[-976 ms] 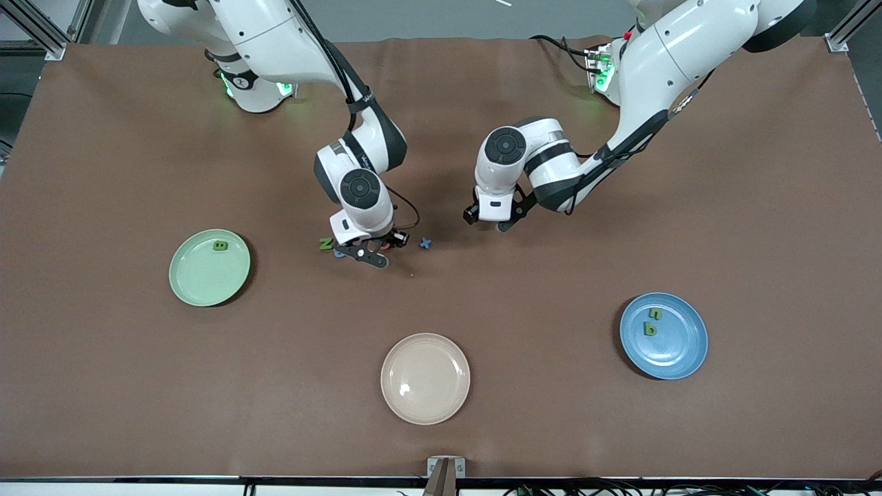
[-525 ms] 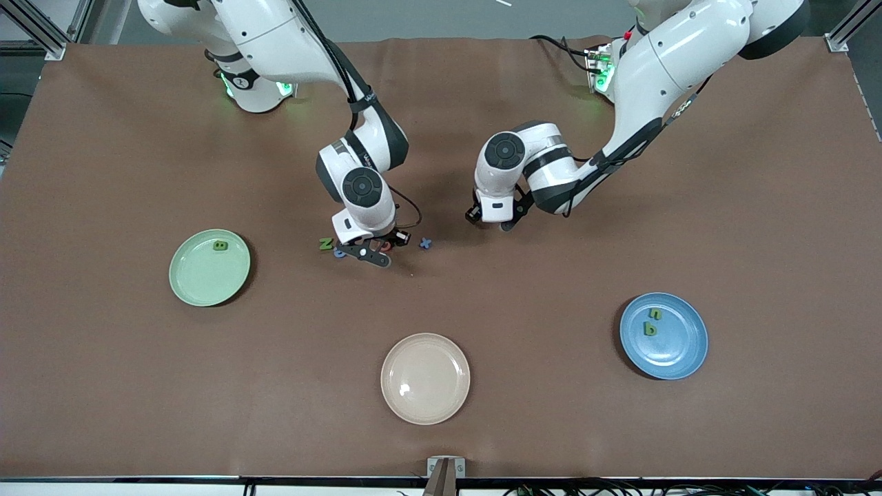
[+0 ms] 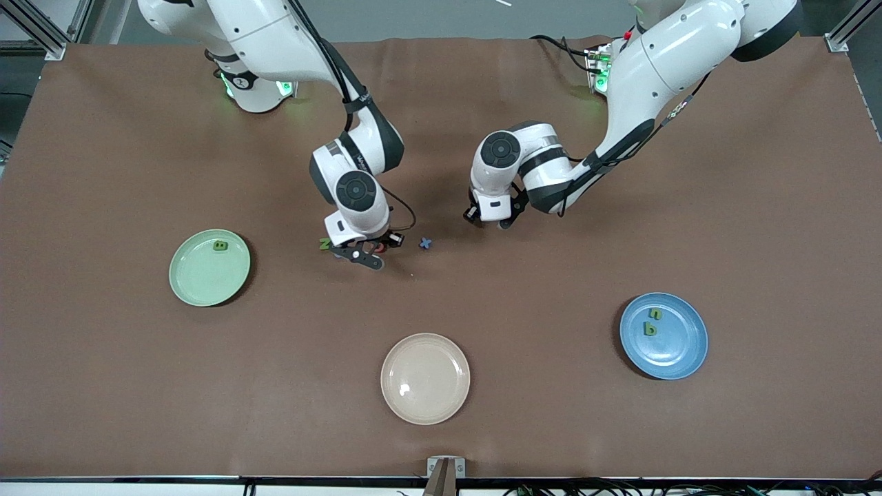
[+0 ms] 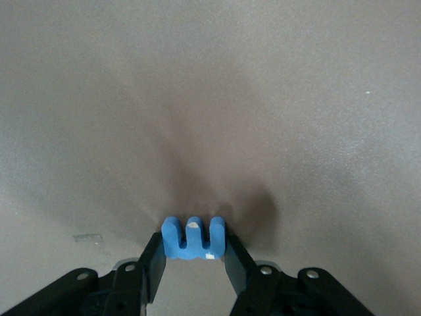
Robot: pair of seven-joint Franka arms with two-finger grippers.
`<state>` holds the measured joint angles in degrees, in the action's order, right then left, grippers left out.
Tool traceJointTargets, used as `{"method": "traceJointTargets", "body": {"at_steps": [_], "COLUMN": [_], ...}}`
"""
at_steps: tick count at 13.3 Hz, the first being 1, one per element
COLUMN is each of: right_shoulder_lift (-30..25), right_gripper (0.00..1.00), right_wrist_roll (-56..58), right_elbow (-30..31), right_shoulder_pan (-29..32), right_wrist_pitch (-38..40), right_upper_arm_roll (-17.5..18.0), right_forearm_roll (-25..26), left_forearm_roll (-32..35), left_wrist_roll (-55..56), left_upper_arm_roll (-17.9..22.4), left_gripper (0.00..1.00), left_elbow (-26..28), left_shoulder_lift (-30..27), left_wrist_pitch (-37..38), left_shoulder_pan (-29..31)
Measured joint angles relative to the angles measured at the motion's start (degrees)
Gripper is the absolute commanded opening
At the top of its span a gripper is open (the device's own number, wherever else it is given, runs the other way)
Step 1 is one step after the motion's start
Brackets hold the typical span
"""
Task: Sort upper and lower case letters into plates
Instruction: 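Place the Q on the green plate while the left gripper places the E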
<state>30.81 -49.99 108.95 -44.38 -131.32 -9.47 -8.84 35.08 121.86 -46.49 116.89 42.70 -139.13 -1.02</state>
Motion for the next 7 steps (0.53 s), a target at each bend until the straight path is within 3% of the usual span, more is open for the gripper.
{"method": "traceJointTargets", "body": {"at_steps": [4, 7], "right_shoulder_lift": [-10.52, -15.01], "right_gripper": [0.21, 0.21], "right_wrist_roll": [16.24, 19.23], "right_elbow": [2.59, 6.80], "right_shoulder_pan": [6.92, 11.52], "right_wrist_pitch": [8.37, 8.36], "right_upper_arm_roll": [-3.44, -3.60], "right_forearm_roll": [0.90, 8.26], "left_forearm_roll": [0.00, 0.00], "left_wrist_roll": [0.11, 0.16], "left_upper_arm_roll": [0.07, 0.45], "left_gripper": [0.26, 0.14], "left_elbow": [0.00, -0.24], "left_shoulder_lift": [-0.06, -0.21], "left_wrist_pitch": [-0.01, -0.05], "left_shoulder_pan": [-0.06, -0.06]}}
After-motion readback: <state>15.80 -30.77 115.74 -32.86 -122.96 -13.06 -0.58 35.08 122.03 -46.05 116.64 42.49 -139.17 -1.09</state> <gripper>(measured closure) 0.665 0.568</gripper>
